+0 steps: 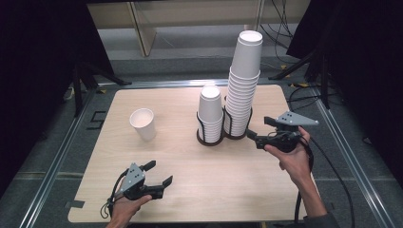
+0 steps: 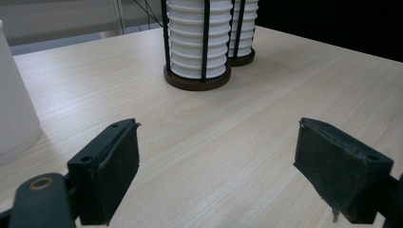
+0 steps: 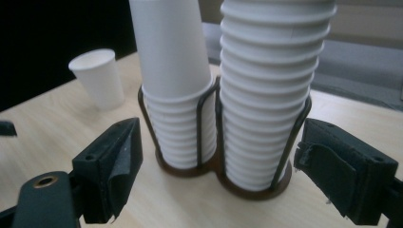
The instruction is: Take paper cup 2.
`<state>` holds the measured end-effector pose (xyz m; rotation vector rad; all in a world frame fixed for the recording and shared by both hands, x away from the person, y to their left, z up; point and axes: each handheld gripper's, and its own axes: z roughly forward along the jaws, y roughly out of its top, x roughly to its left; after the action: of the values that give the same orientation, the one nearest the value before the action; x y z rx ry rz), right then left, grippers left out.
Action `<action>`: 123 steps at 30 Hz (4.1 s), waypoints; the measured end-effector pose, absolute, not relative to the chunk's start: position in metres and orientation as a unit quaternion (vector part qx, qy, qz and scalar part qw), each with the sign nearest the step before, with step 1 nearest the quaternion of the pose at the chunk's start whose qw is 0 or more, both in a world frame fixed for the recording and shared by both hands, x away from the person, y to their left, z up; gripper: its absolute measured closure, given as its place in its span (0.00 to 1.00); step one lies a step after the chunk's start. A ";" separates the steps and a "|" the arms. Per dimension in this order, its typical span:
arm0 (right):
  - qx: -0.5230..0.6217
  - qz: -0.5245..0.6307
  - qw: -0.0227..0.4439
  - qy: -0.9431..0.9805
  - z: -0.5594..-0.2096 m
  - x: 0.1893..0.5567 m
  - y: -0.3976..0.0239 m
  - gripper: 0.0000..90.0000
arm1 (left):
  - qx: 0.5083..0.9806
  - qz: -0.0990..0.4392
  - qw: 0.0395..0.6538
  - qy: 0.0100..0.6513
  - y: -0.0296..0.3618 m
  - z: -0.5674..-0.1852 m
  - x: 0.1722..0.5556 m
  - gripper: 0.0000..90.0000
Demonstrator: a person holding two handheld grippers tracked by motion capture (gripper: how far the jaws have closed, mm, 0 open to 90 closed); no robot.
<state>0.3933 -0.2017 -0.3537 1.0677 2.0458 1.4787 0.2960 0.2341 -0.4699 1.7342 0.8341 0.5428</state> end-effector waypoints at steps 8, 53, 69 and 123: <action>0.382 0.546 0.209 0.716 -0.324 0.413 -0.201 0.17 | 0.726 0.230 0.544 0.352 0.235 -0.471 0.298 0.16; 0.375 0.556 0.228 0.706 -0.225 0.518 -0.170 0.16 | 0.733 0.225 0.539 0.349 0.234 -0.471 0.299 0.16; 0.377 0.546 0.233 0.711 -0.220 0.524 -0.162 0.18 | 0.734 0.222 0.539 0.348 0.233 -0.471 0.298 0.16; 0.342 0.557 0.282 0.703 -0.217 0.386 -0.217 0.19 | 0.731 0.227 0.540 0.349 0.233 -0.472 0.300 0.16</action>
<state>0.3858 -0.2166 -0.2167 0.9160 1.8825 1.4916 0.3000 0.2333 -0.4716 1.7378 0.8299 0.5391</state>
